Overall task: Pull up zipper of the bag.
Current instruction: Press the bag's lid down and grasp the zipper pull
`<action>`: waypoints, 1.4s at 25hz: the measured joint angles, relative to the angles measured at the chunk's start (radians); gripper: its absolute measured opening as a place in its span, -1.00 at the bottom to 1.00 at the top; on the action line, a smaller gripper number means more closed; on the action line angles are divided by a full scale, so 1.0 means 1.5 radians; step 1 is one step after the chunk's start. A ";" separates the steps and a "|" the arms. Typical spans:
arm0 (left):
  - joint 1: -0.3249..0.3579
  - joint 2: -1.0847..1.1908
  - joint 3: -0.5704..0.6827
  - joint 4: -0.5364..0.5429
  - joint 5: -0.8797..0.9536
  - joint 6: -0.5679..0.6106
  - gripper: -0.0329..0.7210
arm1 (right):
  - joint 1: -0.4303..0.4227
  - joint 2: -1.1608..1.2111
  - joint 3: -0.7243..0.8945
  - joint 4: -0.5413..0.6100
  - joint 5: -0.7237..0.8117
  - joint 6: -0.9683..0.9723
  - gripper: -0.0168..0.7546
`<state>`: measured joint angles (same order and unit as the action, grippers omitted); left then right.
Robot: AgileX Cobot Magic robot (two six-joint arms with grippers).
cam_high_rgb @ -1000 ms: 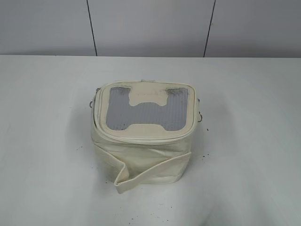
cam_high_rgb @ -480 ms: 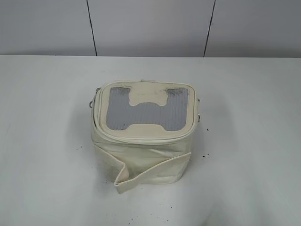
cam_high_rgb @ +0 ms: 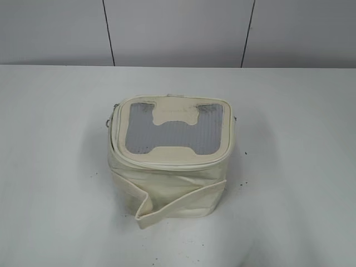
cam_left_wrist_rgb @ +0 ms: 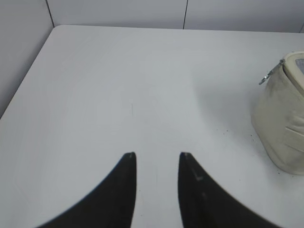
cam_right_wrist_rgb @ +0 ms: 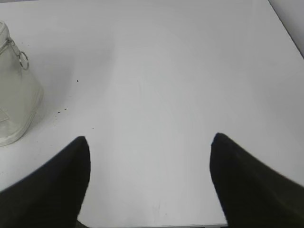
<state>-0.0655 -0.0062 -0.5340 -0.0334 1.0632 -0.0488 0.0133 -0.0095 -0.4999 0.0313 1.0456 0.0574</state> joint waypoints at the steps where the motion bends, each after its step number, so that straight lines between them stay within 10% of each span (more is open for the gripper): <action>1: 0.000 0.000 0.000 0.000 0.000 0.000 -0.28 | 0.000 0.000 0.000 0.000 0.000 0.000 0.56; 13: -0.007 0.193 -0.021 -0.089 -0.148 0.012 -0.27 | 0.024 0.251 -0.066 0.002 -0.175 -0.032 0.56; 20: -0.007 0.438 -0.065 -0.283 -0.310 0.222 -0.13 | 0.140 0.514 -0.204 0.008 -0.215 -0.108 0.56; 35: -0.008 0.956 -0.325 -0.461 -0.075 0.464 -0.02 | 0.171 1.087 -0.622 0.342 -0.042 -0.602 0.45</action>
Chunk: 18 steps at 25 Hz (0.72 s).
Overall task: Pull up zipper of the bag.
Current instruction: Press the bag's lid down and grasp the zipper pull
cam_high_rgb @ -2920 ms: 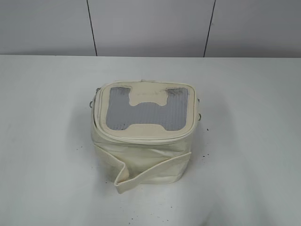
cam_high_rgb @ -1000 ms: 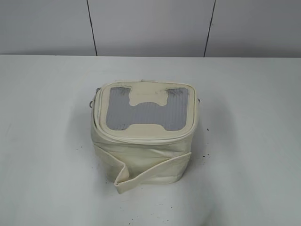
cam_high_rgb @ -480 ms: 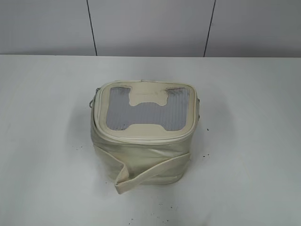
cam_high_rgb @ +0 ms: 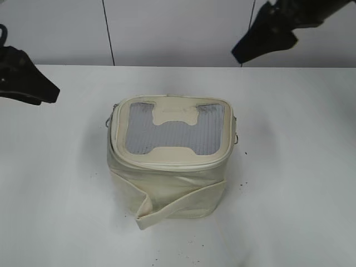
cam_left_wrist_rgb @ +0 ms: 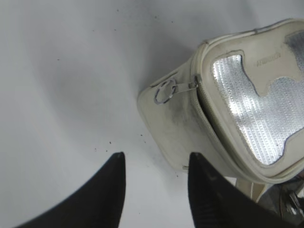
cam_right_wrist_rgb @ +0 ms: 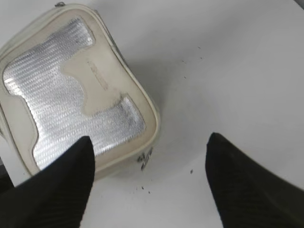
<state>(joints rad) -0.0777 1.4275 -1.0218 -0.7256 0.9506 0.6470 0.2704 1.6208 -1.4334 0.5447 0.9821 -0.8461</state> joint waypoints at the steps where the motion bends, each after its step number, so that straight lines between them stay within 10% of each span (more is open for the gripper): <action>1: -0.001 0.020 -0.014 -0.001 0.015 0.004 -0.02 | 0.008 0.031 -0.026 0.010 0.003 -0.012 0.45; 18: -0.035 0.175 -0.058 -0.057 0.017 0.128 0.16 | 0.133 0.405 -0.394 0.071 0.139 -0.051 0.34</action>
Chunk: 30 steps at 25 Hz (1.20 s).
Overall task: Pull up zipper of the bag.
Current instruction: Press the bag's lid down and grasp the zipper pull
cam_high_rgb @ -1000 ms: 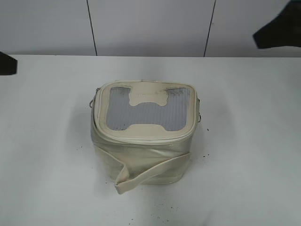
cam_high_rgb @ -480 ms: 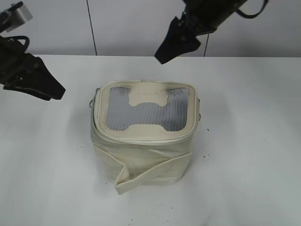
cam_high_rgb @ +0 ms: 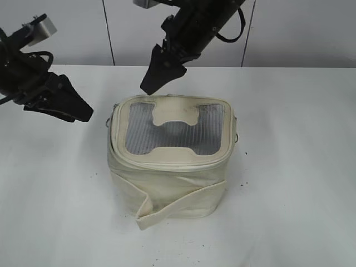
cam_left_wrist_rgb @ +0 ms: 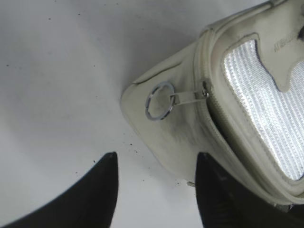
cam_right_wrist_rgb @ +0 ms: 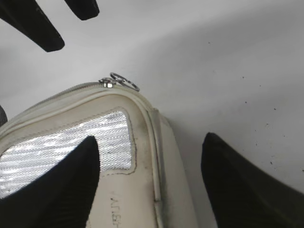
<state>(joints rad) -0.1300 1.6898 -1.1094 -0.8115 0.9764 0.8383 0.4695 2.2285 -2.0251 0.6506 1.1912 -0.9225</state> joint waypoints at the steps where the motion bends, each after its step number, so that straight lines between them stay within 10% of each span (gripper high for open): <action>1: 0.000 0.003 0.000 -0.005 0.000 0.000 0.17 | 0.000 0.006 -0.001 0.001 0.001 0.001 0.34; 12: -0.036 0.008 0.000 -0.012 -0.009 0.070 0.18 | 0.000 0.046 -0.003 -0.013 0.001 0.004 0.24; 23: -0.071 0.008 0.000 0.125 -0.091 0.107 0.26 | 0.000 0.051 -0.007 -0.003 0.024 0.007 -0.81; 30: -0.071 -0.017 -0.001 0.143 -0.132 0.131 0.49 | 0.000 0.051 -0.007 -0.003 0.024 0.008 -0.91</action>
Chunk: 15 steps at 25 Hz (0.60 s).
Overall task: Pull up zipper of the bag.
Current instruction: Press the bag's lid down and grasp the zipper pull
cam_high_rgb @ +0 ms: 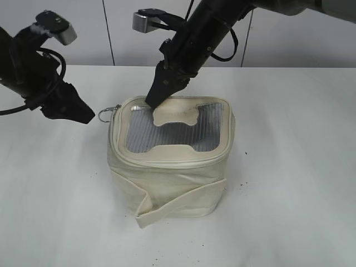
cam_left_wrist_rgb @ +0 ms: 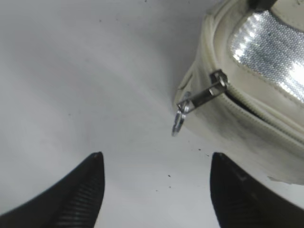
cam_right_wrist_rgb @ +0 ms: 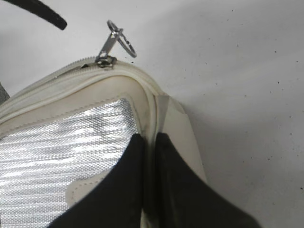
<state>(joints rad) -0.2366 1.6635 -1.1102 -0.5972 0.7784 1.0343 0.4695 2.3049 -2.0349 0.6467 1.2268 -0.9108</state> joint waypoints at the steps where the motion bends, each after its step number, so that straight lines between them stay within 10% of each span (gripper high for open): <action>1: 0.000 -0.003 0.000 0.002 -0.009 0.013 0.50 | 0.000 0.000 0.000 0.000 0.000 0.000 -0.91; 15: -0.058 0.006 0.000 0.011 -0.062 0.046 0.51 | 0.000 0.000 0.000 0.000 0.000 0.004 -0.91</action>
<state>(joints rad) -0.3230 1.6724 -1.1107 -0.5810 0.6849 1.1037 0.4695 2.3049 -2.0349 0.6470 1.2268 -0.9052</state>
